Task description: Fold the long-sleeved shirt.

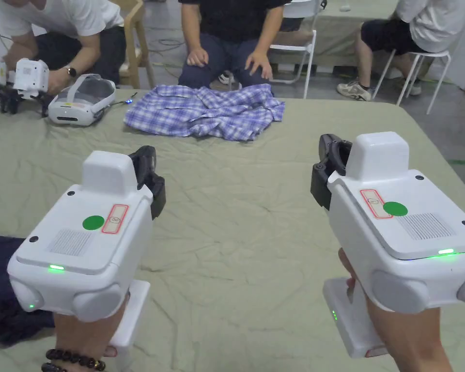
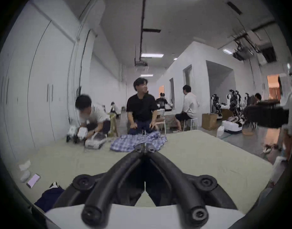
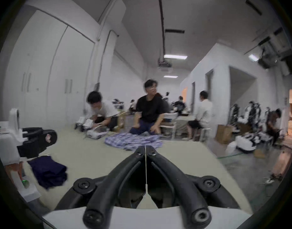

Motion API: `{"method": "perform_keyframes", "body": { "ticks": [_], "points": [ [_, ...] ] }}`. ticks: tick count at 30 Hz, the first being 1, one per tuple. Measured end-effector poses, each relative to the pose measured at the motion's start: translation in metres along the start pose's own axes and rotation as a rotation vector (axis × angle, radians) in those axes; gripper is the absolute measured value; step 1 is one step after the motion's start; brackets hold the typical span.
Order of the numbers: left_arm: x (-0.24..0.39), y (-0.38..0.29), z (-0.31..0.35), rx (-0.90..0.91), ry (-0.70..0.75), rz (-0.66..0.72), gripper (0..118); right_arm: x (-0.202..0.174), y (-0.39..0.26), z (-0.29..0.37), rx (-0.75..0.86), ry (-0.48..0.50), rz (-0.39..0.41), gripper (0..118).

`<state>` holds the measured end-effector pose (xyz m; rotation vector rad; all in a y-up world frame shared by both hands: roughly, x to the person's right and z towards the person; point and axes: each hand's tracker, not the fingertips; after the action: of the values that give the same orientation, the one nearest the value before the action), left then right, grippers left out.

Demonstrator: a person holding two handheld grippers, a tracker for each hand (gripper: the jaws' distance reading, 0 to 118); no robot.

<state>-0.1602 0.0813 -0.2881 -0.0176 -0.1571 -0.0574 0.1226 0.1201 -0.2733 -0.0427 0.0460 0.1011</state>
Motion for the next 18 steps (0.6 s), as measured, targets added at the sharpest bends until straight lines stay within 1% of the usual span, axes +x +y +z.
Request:
{"method": "perform_keyframes", "body": {
  "ticks": [2,3,5,7,9,14,18],
  "points": [
    [0.029,-0.005,0.000,0.006,0.000,-0.009,3,0.022,-0.014,0.015,0.010,-0.071,0.011,0],
    [0.038,-0.007,0.001,0.006,-0.008,-0.007,3,0.031,-0.021,0.021,0.005,-0.090,0.004,0],
    [0.059,-0.012,0.002,0.003,-0.009,-0.012,3,0.048,-0.038,0.031,-0.017,-0.108,-0.023,0],
    [0.071,-0.023,0.009,0.030,0.037,-0.062,3,0.060,-0.054,0.042,-0.039,-0.148,-0.046,0],
    [0.078,-0.030,0.013,0.007,0.045,-0.059,3,0.068,-0.068,0.051,-0.047,-0.169,-0.059,0],
    [0.078,-0.051,0.035,-0.019,0.026,-0.041,3,0.072,-0.095,0.071,-0.093,-0.162,-0.040,0],
    [0.075,-0.062,0.049,-0.044,0.047,-0.018,3,0.064,-0.110,0.082,-0.095,-0.193,-0.021,0]
  ]
}}
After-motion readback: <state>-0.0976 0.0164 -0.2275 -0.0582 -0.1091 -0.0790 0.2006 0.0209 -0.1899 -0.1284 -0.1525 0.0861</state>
